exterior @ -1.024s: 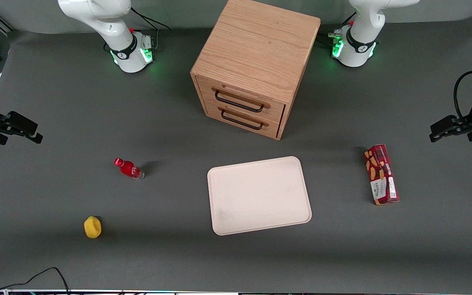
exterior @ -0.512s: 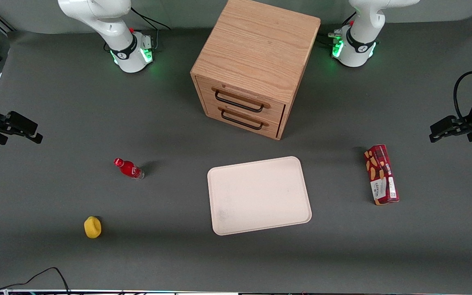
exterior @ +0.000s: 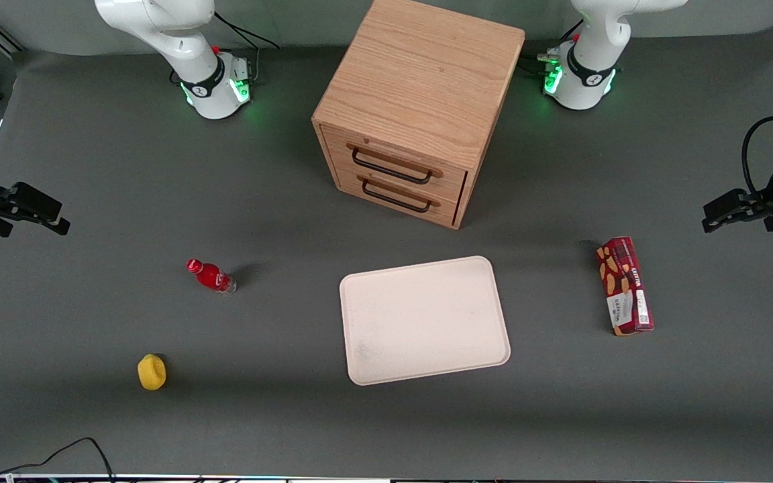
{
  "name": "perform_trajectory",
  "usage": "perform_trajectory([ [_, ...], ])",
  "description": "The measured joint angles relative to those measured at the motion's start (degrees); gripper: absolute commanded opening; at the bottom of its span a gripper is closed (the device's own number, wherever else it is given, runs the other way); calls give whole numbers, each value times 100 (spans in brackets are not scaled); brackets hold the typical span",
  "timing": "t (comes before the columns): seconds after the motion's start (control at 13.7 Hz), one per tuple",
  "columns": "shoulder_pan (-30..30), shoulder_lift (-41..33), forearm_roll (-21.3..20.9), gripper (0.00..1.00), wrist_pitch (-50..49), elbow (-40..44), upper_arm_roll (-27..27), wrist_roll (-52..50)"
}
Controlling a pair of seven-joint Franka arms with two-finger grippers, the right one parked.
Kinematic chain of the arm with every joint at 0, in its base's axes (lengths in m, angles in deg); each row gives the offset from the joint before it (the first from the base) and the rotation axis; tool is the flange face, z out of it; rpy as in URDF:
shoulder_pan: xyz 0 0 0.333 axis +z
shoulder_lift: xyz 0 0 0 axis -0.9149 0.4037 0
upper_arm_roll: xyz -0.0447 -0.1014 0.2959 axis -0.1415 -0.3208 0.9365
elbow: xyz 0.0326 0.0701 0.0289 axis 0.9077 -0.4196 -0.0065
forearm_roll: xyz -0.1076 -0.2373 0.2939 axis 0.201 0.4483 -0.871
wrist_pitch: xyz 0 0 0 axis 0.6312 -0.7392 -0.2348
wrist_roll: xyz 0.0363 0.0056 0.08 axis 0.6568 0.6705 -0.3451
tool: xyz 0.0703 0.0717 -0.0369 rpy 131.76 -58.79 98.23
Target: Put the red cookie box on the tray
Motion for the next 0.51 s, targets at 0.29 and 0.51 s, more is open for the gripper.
perform_trajectory([
  [0.29, -4, 35, 0, 100, -16, 0, 0, 2],
  [0.51, -9, 255, 0, 100, -30, -9, 0, 3],
])
